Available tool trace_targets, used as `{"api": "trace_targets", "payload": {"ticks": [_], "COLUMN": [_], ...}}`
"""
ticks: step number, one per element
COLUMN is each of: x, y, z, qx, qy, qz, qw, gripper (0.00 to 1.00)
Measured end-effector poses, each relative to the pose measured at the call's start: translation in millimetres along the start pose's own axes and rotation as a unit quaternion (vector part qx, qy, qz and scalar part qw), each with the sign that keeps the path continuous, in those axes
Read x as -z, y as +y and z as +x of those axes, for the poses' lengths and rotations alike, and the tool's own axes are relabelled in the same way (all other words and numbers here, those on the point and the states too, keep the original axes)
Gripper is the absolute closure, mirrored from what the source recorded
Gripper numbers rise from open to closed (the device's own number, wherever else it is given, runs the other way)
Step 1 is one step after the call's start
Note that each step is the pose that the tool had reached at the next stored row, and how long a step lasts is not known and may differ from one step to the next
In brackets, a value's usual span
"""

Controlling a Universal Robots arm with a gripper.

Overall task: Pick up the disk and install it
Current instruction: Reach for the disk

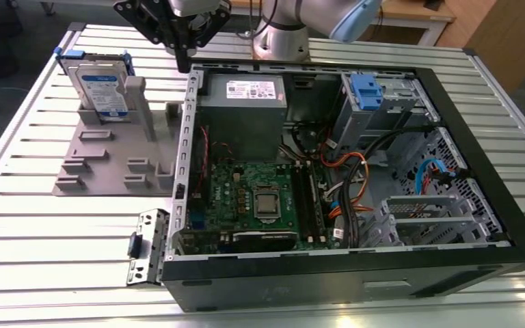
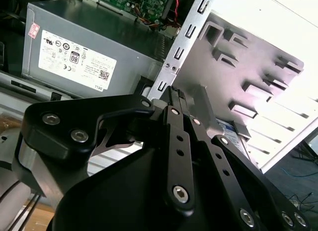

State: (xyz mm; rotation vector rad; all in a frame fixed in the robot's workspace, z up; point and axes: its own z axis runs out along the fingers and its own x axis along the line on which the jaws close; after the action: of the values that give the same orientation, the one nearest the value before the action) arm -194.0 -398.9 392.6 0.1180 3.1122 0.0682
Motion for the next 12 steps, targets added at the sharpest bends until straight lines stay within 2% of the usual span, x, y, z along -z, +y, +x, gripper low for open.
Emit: {"api": "trace_targets", "payload": {"ticks": [12], "x": [-0.4], "y": [-0.9], "z": [11.7], "qx": [0.000], "qy": [0.0000], "qz": [0.0000], "qw": [1.00000], "gripper": [0.90]}}
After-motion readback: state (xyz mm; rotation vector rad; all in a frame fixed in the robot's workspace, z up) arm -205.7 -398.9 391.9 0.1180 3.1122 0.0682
